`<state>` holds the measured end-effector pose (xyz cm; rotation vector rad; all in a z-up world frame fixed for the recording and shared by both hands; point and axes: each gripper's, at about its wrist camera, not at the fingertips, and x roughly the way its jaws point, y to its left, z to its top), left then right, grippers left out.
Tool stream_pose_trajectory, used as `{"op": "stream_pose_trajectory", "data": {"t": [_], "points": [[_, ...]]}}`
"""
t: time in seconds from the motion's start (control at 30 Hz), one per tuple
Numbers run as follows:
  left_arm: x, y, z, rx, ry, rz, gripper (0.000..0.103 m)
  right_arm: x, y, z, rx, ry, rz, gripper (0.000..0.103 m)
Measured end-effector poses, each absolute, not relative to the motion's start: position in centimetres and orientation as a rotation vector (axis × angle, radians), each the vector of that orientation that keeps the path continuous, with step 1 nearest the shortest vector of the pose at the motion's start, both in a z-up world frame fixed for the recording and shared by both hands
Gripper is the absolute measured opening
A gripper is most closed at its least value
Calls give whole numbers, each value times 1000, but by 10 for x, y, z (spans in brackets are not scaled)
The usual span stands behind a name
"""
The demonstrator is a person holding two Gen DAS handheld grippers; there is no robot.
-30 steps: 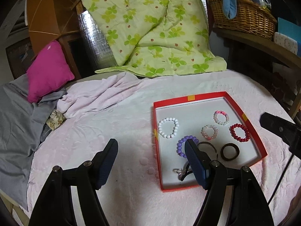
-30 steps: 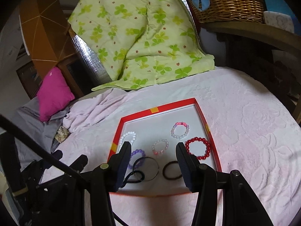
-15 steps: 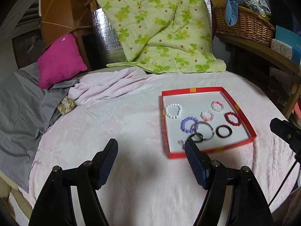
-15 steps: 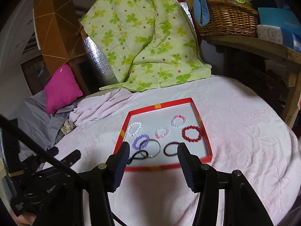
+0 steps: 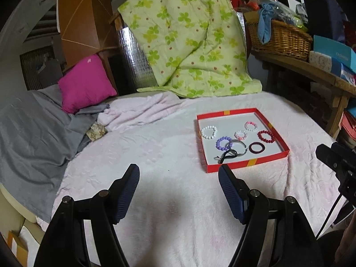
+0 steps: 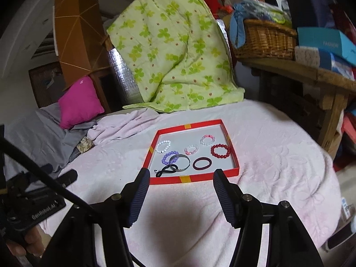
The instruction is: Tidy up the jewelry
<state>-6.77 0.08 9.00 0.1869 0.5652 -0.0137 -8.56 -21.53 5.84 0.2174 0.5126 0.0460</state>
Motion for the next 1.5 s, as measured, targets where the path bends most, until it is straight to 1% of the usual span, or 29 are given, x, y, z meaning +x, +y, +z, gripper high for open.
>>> {"op": "stream_pose_trajectory", "data": {"t": [0.23,0.5,1.5], "points": [[-92,8,111,187,521,-5,74,-114,-204,82,174,487,55,64],[-111,17,123,179,505,3,74,-141,-191,103,124,474,55,65],[-158,22,155,200,415,9,74,-172,-176,129,96,445,68,67]]}}
